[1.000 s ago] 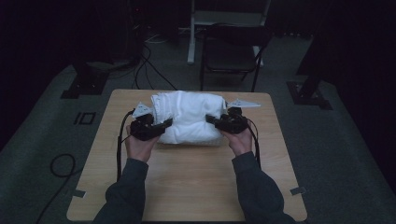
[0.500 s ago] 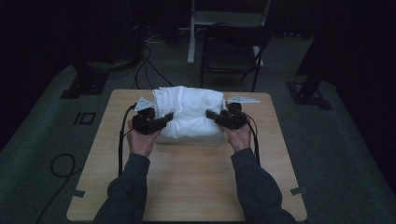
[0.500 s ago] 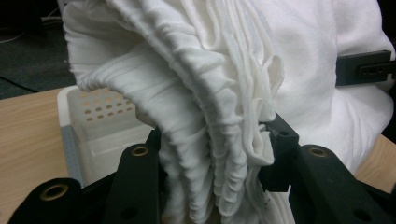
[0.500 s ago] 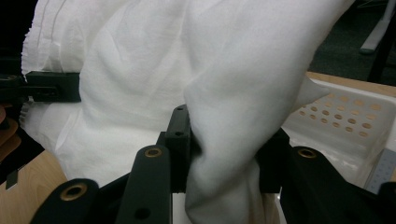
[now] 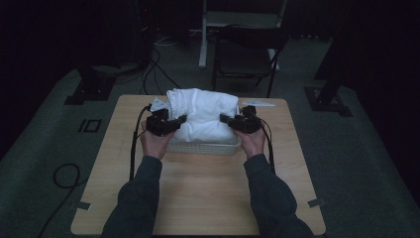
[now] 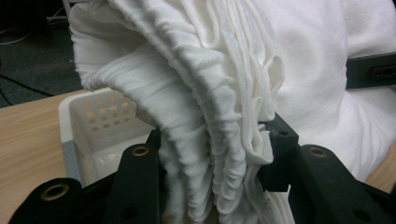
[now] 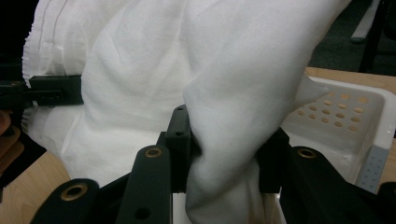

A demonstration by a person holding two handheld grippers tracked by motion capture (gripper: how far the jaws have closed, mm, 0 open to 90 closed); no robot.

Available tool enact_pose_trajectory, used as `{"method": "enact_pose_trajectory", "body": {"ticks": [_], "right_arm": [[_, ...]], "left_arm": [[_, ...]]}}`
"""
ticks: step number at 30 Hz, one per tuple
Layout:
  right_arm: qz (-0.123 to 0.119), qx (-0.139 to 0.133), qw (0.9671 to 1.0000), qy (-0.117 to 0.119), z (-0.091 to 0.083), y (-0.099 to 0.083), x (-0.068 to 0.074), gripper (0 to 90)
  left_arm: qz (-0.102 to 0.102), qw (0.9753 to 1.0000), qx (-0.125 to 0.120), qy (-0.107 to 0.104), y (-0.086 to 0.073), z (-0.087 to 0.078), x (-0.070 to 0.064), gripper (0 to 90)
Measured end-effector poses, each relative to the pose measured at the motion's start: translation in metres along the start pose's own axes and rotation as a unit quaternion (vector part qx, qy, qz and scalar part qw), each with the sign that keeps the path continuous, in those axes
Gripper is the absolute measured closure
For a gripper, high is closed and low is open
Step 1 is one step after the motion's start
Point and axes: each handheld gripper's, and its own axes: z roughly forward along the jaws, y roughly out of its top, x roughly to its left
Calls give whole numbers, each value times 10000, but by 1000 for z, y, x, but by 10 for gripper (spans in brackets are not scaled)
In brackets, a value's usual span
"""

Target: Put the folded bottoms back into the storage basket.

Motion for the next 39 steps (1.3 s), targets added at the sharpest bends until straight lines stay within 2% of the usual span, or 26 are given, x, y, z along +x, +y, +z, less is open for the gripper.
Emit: {"method": "enact_pose_trajectory", "body": {"ticks": [4,12,22,32,39], "right_arm": [[85,-4,9999,-64,4,1,-3,656],[47,111,9997,-220,14,4,-6,655],[155,366,9984,-406,33,-5,-17,656],[123,640,9962,-579,49,-16,-21,657],[124,789,9946,-667,57,-21,-24,656]], "left_arm": [[-34,10000,-7,19,1,8,3,586],[-141,9998,73,94,-3,23,11,586],[-99,9989,360,273,-13,47,16,586],[76,9965,649,512,-23,62,17,586],[18,9947,834,602,-30,71,17,584]]}}
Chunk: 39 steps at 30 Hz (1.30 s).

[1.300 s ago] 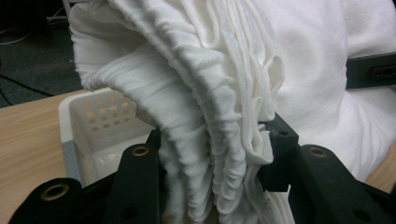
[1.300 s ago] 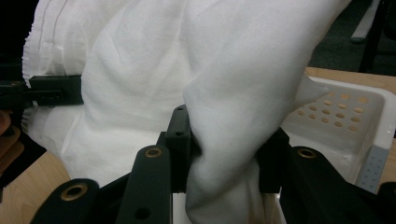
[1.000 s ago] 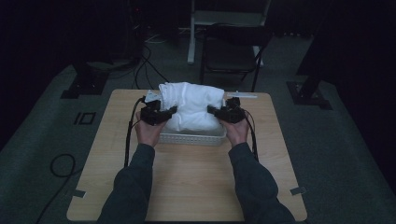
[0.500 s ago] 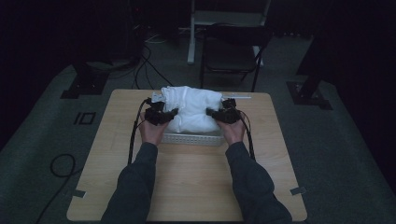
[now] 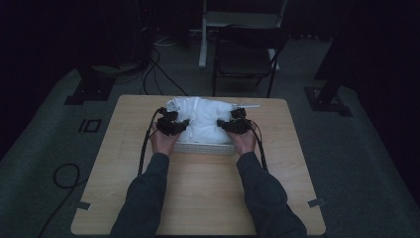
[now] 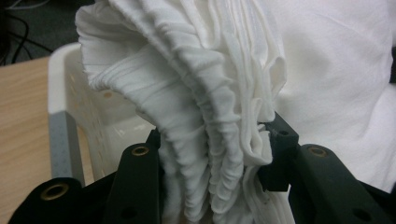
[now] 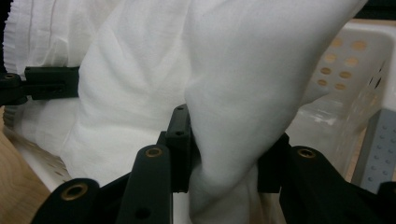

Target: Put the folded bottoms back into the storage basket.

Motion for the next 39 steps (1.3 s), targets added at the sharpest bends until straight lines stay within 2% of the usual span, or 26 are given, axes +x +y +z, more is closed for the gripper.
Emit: {"method": "enact_pose_trajectory", "body": {"ticks": [5,8,14,15,16,17,19,20,22,24,28,32,35,38,39], "right_arm": [[12,133,9999,-41,7,-5,-1,656],[-29,234,9997,-102,11,-7,1,655],[-44,304,9993,-201,14,-11,3,654],[-51,311,9993,-211,14,-11,3,652],[-57,363,9989,-291,14,-12,4,639],[-68,401,9980,-483,15,-12,4,590],[-52,491,9964,-694,15,-12,2,522],[-52,491,9964,-694,15,-12,2,522],[-172,501,9941,-950,12,-13,0,426],[-226,441,9934,-1035,6,-12,0,387],[-454,235,9916,-1188,-6,-8,6,370],[-697,-44,9905,-1184,-22,-8,13,392],[-1005,-119,9863,-1301,-31,-15,16,418],[-1095,-192,9848,-1338,-38,-22,16,427],[-1101,-238,9843,-1361,-42,-26,15,429]], "left_arm": [[-118,9997,201,66,-9,8,0,580],[-71,9993,319,166,-13,10,-2,576],[-70,9989,430,180,-15,13,-3,551],[-110,9982,540,222,-15,15,-2,551],[-161,9979,583,230,-16,15,-1,500],[-202,9973,661,261,-16,13,1,439],[-169,9974,644,288,-17,11,3,419],[-174,9977,582,303,-18,8,4,419],[-185,9986,303,387,-20,-3,9,390],[-197,9989,127,410,-19,-13,13,385],[-205,9985,-167,483,-21,-32,20,435],[-269,9980,-261,506,-28,-43,27,472],[-431,9970,-313,564,-37,-52,32,465],[-469,9966,-342,578,-43,-58,34,452],[-520,9961,-385,606,-52,-66,36,452]]}}
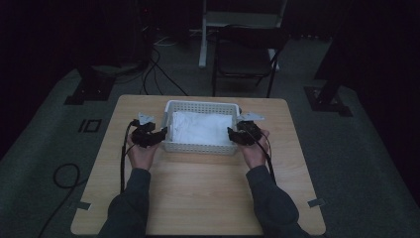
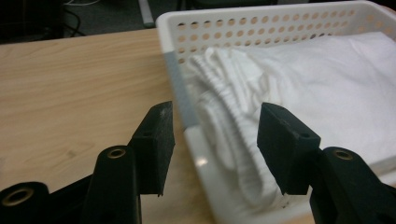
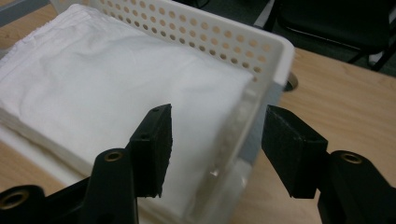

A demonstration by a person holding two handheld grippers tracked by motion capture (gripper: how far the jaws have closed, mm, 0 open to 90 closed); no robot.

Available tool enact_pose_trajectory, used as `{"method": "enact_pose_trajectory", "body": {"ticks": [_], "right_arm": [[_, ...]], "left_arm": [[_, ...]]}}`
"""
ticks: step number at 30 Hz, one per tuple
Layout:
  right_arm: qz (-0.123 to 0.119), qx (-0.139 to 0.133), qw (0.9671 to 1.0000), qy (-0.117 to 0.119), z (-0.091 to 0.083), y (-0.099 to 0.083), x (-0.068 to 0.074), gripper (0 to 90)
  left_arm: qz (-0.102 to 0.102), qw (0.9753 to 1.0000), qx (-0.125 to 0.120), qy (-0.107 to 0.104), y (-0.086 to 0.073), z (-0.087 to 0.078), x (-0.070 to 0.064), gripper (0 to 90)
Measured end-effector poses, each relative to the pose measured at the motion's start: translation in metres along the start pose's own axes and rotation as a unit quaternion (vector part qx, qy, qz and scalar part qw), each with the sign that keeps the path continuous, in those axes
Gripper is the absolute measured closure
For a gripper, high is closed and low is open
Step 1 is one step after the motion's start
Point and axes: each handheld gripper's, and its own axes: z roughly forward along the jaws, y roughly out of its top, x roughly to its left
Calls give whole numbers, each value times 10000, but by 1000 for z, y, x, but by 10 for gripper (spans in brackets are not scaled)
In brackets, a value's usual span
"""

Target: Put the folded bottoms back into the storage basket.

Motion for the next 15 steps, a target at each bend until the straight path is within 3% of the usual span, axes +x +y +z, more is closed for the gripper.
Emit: {"method": "enact_pose_trajectory", "body": {"ticks": [3,7,8,11,15], "right_arm": [[217,-150,9997,-7,-15,-21,-9,433],[447,-146,9989,1,-21,-43,-20,432],[522,-119,9986,15,-22,-48,-22,432],[862,-168,9960,148,-25,-61,-30,428],[889,-29,9960,3,-24,-74,-35,424]], "left_arm": [[-177,9998,-95,-11,-14,-11,4,441],[-308,9995,-82,39,-36,-18,6,427],[-308,9995,-82,39,-36,-18,6,426],[-240,9994,11,260,-55,-17,6,417],[-140,9988,142,454,-69,-15,6,393]]}}
